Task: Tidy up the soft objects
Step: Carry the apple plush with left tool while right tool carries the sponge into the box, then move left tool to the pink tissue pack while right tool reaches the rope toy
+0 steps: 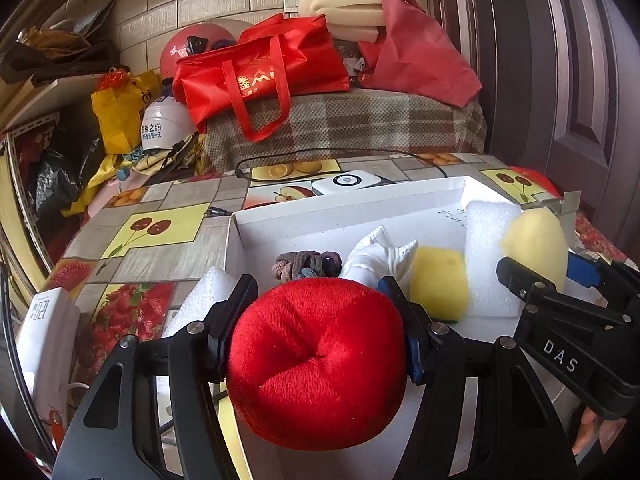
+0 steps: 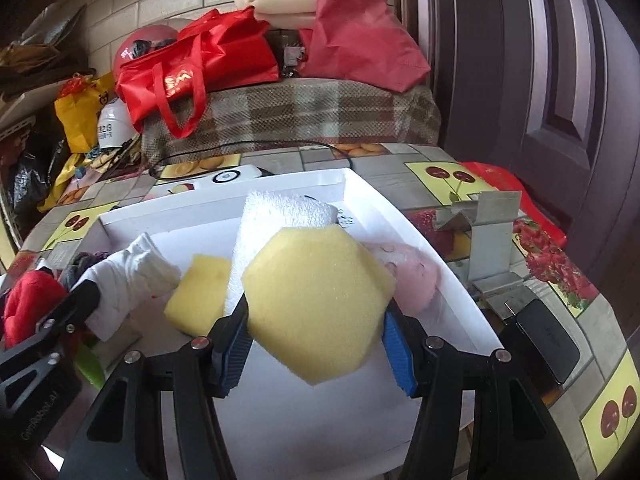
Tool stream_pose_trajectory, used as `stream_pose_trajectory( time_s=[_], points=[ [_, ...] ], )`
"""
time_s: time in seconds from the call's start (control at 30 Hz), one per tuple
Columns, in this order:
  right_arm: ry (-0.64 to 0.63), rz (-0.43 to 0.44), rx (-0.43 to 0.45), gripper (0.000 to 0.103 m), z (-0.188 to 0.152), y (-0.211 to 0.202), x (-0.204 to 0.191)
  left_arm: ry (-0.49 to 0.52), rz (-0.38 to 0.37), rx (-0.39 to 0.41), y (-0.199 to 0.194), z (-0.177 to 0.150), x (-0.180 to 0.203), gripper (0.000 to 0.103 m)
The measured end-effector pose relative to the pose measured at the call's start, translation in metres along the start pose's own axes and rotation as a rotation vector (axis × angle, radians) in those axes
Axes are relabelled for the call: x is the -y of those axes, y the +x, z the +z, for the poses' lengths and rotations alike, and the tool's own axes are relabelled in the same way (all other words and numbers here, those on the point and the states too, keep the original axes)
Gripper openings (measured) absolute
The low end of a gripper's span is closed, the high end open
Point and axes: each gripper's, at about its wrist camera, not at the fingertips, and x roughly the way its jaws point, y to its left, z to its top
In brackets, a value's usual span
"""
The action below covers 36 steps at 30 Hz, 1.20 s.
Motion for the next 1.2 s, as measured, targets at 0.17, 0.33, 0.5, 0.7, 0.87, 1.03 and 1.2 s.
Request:
stream_pose_trajectory(
  time_s=[0.17,0.33,0.5,0.7,0.87,1.03,1.2],
  points=[
    [-0.078,-0.005,0.034,0.072,0.0,-0.005,-0.016,-0.02,0.018,0.011,-0.002,0.0,-0.004,0.08],
    [-0.028,-0.063,0.038,0.098,0.001,-0.004,-0.005,-0.041,0.043,0.05,-0.01,0.0,-0.008,0.087],
    [-0.021,-0.105,0.07,0.103,0.0,-0.011,-0.006,-0.059,0.053,0.068,-0.013,-0.001,-0.011,0.094],
    [-0.031,-0.135,0.17,0.103,-0.002,-0.029,-0.01,-0.103,0.068,0.11,-0.023,-0.005,-0.019,0.103],
    [-0.038,-0.156,0.235,0.103,-0.007,-0.044,-0.012,-0.098,0.078,0.106,-0.032,-0.01,-0.019,0.103],
    [-0.002,-0.111,0.25,0.103,-0.017,-0.06,0.0,-0.07,0.027,0.061,-0.038,-0.017,-0.017,0.103],
    [0.014,-0.068,0.268,0.103,-0.03,-0.079,0.015,-0.067,-0.049,0.035,-0.049,-0.026,-0.017,0.103]
  ],
)
